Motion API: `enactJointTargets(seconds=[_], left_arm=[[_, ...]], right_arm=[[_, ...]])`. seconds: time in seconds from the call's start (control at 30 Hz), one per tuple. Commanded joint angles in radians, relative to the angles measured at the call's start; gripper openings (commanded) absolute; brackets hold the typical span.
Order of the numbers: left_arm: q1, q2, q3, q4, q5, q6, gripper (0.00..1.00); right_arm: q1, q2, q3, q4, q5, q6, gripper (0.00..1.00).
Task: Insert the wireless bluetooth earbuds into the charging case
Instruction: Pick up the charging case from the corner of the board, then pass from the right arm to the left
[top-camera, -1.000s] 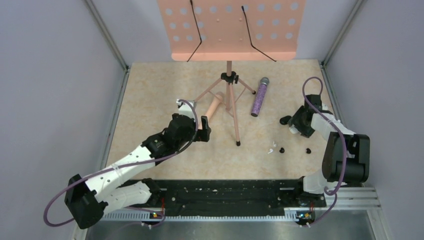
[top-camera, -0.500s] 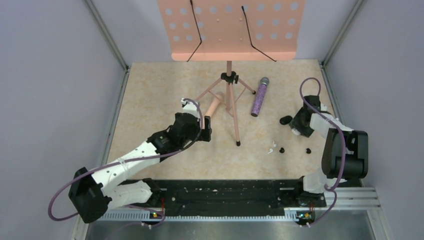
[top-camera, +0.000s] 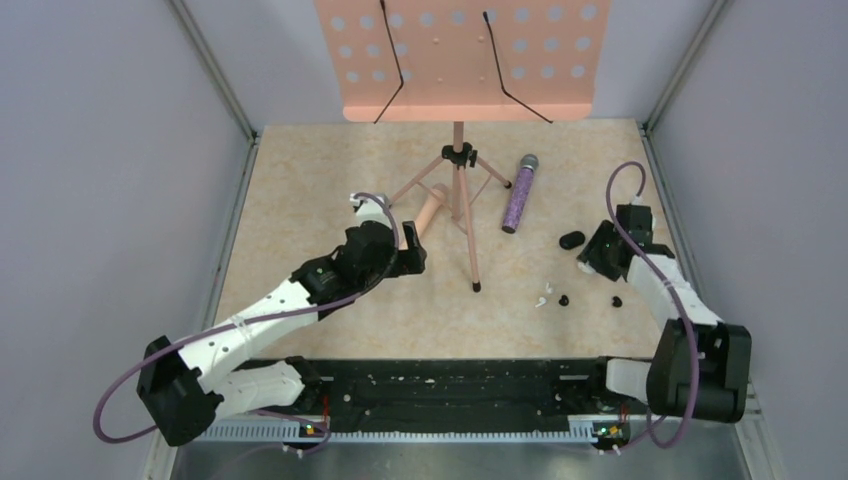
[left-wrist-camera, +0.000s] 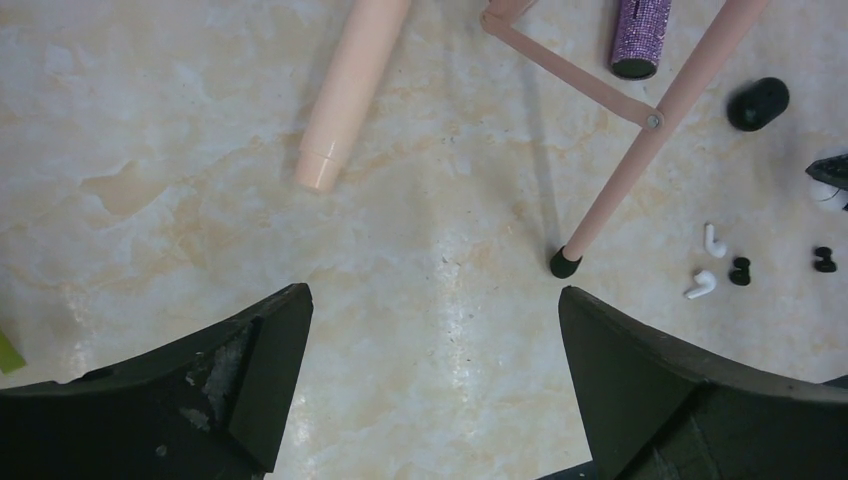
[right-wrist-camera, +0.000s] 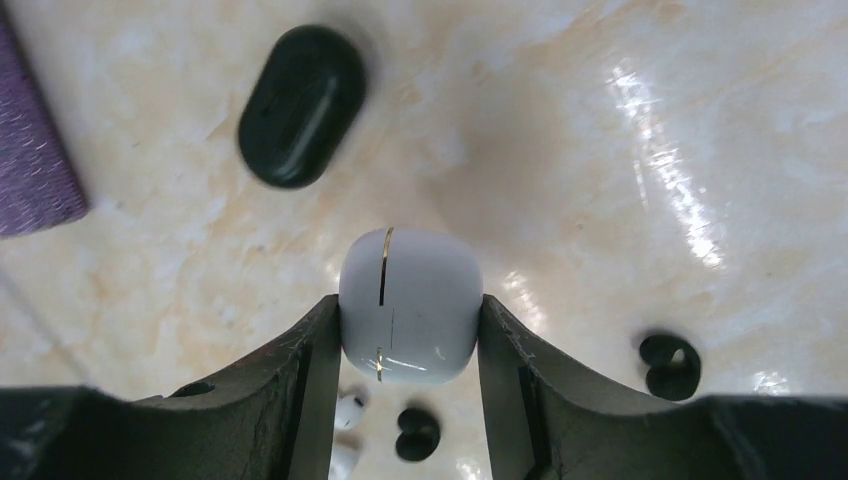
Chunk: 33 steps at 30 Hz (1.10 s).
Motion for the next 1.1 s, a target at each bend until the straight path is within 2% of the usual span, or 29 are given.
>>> enactJointTargets(seconds=[0.0,0.13,0.2,0.3,0.43,0.53,0.73,0.9,1.07], left_arm=[[-0.002,-0.015,0.039,-0.021,-0.033,-0.186,0.99],[-0.003,0.008,0.047,-0.010,0.060,-0.212,0.99],[-0.003,0.022,0.055,0.030,0.186,-0.186,0.88],[-0.004,0.016,0.016,0.171,0.364,-0.168,0.84],[-0.005,0.032,0.021,0.238,0.465,-0.167,0.82],[-0.005,0.062,0.046,0.256,0.506,-0.167,0.79],[-0.008,0.132,0.087,0.277,0.579,-0.220,0.82],[-0.008,0.187,0.071,0.303,0.578,-0.401,0.85],[-0.008,0.277,0.042,0.403,0.697,-0.552,0.91]], right_arm=[[0.040,-0.152,-0.041,-0.013,-0.210,-0.022,0.38],[0.118,-0.271,-0.071,-0.002,-0.399,0.002,0.38],[0.169,-0.315,-0.082,0.023,-0.491,0.026,0.38],[0.230,-0.353,-0.081,0.028,-0.560,0.054,0.38],[0.301,-0.373,-0.053,0.029,-0.653,0.100,0.38],[0.363,-0.372,-0.044,0.040,-0.677,0.110,0.38],[0.433,-0.382,-0.070,0.071,-0.647,0.078,0.38],[0.491,-0.384,-0.098,0.152,-0.657,0.061,0.39],[0.531,-0.381,-0.141,0.219,-0.643,0.015,0.40]])
